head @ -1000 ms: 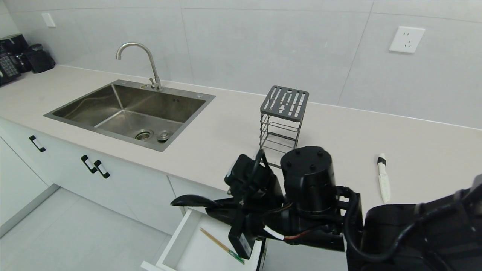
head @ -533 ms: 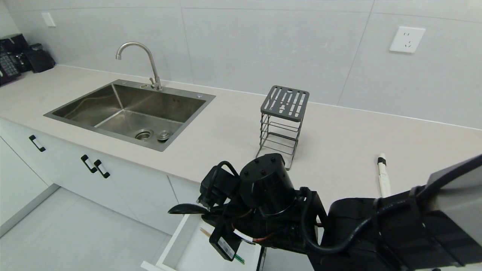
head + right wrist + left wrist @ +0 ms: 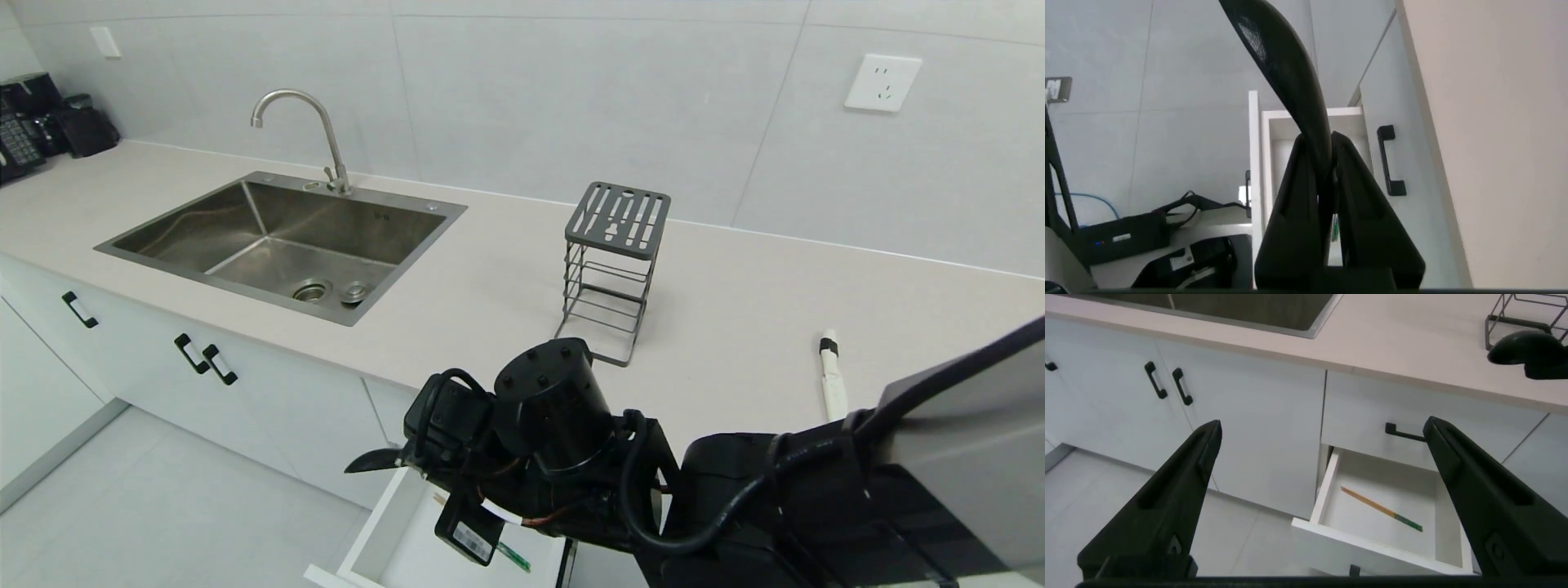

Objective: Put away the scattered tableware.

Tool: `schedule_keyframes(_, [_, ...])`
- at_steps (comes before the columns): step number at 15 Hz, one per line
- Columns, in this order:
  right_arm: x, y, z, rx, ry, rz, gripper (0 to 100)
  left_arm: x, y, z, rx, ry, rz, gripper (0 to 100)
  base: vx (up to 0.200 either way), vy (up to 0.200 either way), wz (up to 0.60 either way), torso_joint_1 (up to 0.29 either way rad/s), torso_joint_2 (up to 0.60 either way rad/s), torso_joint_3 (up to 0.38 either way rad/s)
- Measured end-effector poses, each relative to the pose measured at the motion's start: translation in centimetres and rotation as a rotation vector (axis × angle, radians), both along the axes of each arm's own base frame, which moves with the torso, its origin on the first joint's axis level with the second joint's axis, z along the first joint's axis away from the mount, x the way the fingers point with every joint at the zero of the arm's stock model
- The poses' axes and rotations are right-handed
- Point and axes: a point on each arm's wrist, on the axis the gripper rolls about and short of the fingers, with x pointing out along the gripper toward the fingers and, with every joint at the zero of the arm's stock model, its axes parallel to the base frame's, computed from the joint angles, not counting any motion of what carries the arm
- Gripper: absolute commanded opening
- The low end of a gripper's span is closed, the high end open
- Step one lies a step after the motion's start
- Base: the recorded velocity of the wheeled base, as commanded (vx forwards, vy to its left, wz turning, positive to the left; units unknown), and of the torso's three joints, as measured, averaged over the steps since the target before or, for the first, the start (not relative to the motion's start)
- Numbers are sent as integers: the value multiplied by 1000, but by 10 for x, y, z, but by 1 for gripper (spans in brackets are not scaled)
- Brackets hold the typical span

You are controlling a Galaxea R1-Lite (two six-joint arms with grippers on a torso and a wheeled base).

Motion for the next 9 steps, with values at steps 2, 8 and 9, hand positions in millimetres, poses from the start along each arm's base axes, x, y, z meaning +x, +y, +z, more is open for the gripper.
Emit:
schedule_keyframes(2, [3, 4, 0, 18, -21, 8, 0, 0, 0, 0, 0, 0, 0, 100, 0, 0, 0, -51, 122, 61])
schedule_keyframes(8, [2, 20, 6, 57, -39, 32, 0, 0, 0, 0, 0, 1, 0, 100, 0, 0, 0, -182, 363, 179])
schedule_keyframes(9, [2, 23, 7, 62, -40, 35, 0, 0, 0, 0, 0, 1, 0, 100, 0, 0, 0, -266, 535, 266])
